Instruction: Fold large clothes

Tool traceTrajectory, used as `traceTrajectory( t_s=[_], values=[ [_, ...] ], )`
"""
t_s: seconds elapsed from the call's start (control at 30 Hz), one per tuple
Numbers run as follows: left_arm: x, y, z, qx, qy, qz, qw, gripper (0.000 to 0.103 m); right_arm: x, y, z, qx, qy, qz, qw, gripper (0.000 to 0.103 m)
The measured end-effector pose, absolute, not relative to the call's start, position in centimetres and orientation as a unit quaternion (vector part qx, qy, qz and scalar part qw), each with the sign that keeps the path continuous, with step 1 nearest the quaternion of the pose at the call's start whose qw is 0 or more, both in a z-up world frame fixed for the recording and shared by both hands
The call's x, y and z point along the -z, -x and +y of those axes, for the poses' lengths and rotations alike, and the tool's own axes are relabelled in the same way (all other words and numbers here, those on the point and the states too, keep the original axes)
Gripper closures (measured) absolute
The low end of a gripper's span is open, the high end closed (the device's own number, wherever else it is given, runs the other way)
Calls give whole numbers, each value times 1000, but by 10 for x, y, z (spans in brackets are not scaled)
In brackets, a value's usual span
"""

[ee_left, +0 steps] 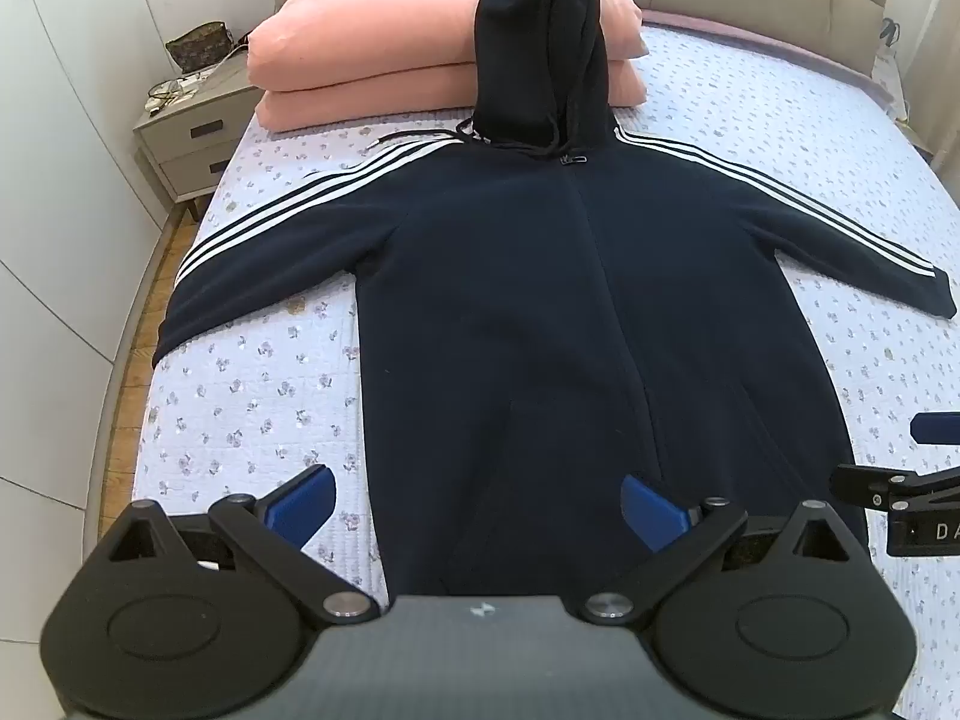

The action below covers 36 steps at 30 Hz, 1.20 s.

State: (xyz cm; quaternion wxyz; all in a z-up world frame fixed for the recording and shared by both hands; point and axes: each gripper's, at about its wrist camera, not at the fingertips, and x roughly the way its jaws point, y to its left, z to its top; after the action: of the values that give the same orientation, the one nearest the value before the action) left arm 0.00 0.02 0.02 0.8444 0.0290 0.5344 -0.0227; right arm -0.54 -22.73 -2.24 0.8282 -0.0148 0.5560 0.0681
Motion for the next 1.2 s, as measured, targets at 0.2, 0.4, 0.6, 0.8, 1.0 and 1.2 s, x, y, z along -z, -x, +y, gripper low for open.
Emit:
traceTrajectory(
  t_s=[0.2, 0.4, 0.6, 0.8, 1.0, 1.2],
  values=[
    [-1, 0, 0, 25, -28, 535, 844, 0, 23, 5, -227, -69, 15, 558, 827, 0],
    [4, 3, 2, 26, -28, 534, 844, 0, 20, 3, -226, -71, 9, 555, 829, 0],
    [4, 2, 1, 26, -27, 537, 843, 0, 20, 5, -229, -74, 10, 554, 829, 0],
    [4, 2, 2, 24, -26, 537, 843, 0, 20, 4, -230, -75, 11, 557, 827, 0],
    [3, 2, 2, 25, -26, 538, 842, 0, 20, 5, -229, -73, 11, 555, 828, 0],
    [3, 1, 2, 25, -25, 538, 842, 0, 19, 4, -230, -75, 11, 556, 828, 0]
  ],
)
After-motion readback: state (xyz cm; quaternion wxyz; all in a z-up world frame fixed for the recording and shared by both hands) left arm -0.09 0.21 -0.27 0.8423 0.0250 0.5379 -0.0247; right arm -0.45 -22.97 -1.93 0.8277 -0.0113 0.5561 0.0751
